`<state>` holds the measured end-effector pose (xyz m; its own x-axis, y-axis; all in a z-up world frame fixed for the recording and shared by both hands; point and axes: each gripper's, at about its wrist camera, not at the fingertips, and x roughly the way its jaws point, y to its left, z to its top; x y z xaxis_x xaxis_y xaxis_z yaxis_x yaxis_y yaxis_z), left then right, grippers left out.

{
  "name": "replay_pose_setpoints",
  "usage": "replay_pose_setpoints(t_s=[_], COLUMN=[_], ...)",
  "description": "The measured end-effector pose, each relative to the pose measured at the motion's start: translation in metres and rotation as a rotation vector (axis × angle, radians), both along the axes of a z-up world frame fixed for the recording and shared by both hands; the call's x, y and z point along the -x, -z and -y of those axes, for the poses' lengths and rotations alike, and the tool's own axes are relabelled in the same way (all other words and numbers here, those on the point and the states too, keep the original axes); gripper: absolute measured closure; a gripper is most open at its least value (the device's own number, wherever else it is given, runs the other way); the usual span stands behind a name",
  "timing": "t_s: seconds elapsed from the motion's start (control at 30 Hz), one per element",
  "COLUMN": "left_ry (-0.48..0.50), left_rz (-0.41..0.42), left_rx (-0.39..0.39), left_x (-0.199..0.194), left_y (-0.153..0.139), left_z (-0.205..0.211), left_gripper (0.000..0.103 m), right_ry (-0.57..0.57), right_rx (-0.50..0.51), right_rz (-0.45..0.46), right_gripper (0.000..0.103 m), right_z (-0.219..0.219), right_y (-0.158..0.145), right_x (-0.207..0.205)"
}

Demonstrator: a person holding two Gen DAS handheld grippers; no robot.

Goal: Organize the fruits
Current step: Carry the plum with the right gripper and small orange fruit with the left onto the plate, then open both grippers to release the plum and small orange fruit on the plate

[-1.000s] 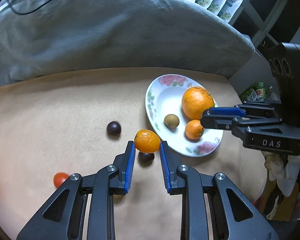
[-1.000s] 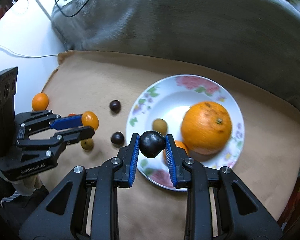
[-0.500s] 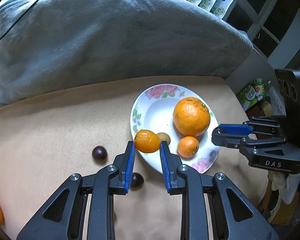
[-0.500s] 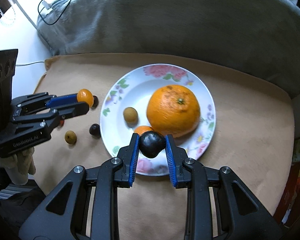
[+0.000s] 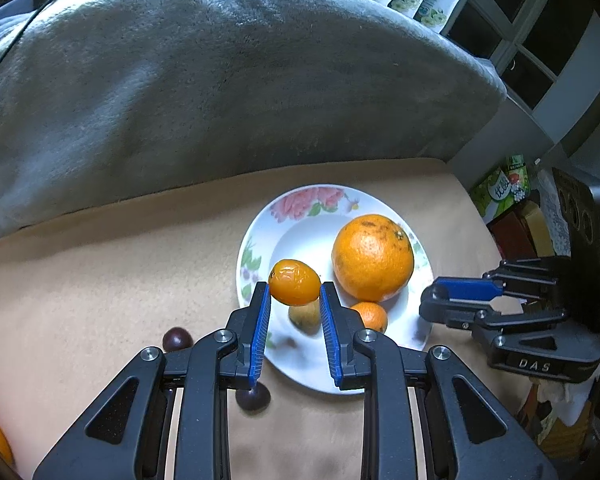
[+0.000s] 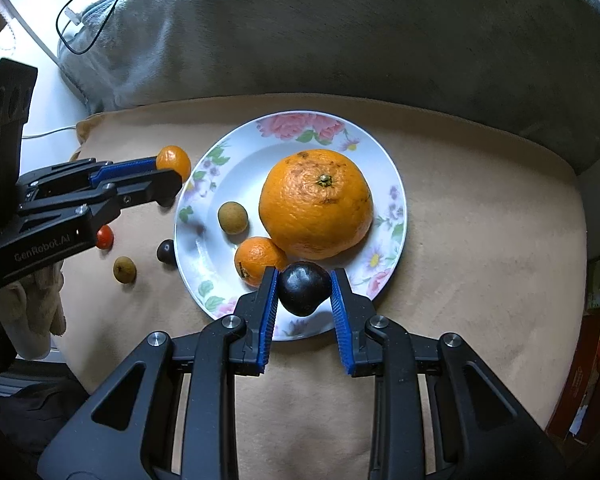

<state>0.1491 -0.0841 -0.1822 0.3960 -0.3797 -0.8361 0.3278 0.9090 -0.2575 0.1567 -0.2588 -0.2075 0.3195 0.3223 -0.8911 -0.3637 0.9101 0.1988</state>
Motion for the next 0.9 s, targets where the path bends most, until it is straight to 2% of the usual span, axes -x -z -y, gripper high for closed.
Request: replay_pose_setpoints(t_s=[0.4,0.47,0.57,0.63,0.77,0.83,0.9], left_ry=[0.003,0.003,0.009,0.011,0.010,0.009,0.007], left_rz=[0.007,0.007,0.006,0.012,0.021,0.026,0.034], left_rx=[-0.011,-0.013,-0.008,-0.011,-0.017,-0.020,-0.024], left_x=[-0.008,-0.009,-0.010,-0.010,-0.011,-0.011,-0.011], left_y=[-0.005,-0.005,-0.005,-0.006,-0.008,-0.009,-0.011], left_z=[0.007,0.008,0.009,0.011,0.013,0.013,0.014], left_gripper=[0.078,0.073,0.063,0.055,0.049,0.039,0.034], right_ry=[-0.015,-0.016,-0.009,-0.008,-0.008,-0.008,-0.006], right_rx=[0.001,0.004,0.003,-0.004,-0.004,-0.004,-0.003], right_rz=[-0.001,0.000,0.018,0.023,0.032,0.035,0.043], right_gripper=[0.075,0.072,0.052,0.051,0.051,0.047,0.037], right_z=[-0.008,-0.007,-0.007,-0.006,-0.006,-0.006,-0.006], right_y=[0.003,0.003,0.000,-0.002,-0.004,-0.004,-0.005], right_x=[-0.005,-0.006,-0.006,-0.006,-0.006,-0.005,-0.005])
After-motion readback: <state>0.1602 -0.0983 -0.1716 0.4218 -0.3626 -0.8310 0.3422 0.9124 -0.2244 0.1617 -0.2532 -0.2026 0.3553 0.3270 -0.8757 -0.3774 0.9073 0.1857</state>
